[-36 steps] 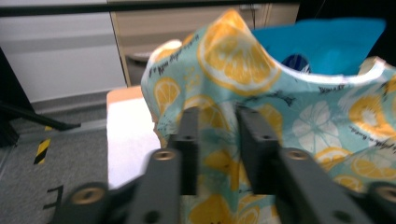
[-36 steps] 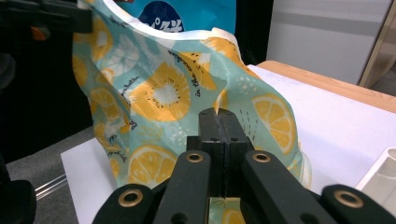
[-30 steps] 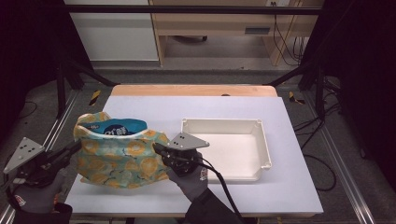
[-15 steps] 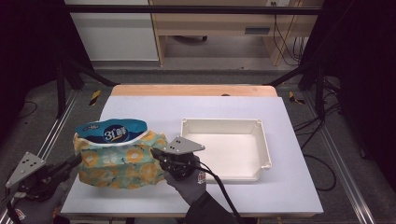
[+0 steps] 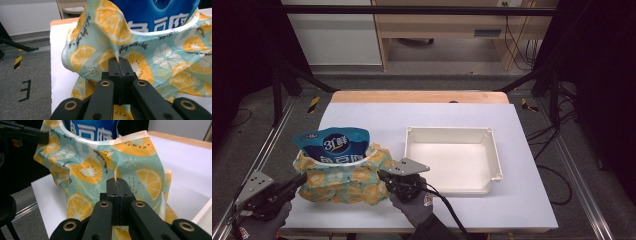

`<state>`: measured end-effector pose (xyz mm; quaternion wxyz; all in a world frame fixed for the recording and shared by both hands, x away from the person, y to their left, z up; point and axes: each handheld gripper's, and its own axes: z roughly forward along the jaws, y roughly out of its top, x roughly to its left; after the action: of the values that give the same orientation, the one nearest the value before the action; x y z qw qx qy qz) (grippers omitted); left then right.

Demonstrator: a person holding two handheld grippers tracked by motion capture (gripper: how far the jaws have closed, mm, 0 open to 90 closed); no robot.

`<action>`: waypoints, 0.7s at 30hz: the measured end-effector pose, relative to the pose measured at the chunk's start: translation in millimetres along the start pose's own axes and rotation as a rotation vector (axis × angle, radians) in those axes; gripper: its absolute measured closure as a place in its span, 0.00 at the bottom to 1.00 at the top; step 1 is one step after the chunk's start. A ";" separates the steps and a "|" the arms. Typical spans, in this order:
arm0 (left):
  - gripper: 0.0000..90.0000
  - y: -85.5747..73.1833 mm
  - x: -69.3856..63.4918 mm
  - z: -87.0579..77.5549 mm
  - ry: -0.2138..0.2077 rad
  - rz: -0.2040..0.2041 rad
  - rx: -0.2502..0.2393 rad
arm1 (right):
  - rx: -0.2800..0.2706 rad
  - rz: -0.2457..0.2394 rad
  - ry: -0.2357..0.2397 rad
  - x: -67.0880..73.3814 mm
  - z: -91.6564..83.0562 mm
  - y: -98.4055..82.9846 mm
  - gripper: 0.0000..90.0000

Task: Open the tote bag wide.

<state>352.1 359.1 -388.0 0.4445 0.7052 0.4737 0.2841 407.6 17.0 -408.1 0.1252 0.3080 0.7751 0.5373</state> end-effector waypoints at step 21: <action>1.00 -26.1 0.7 25.9 0.004 0.032 0.149 | 0.075 0.033 -0.025 0.2 20.6 -34.2 1.00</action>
<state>362.9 354.5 -422.9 0.3850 0.7433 0.4831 0.2566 406.5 24.7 -447.3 0.1143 0.3320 0.7879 0.5058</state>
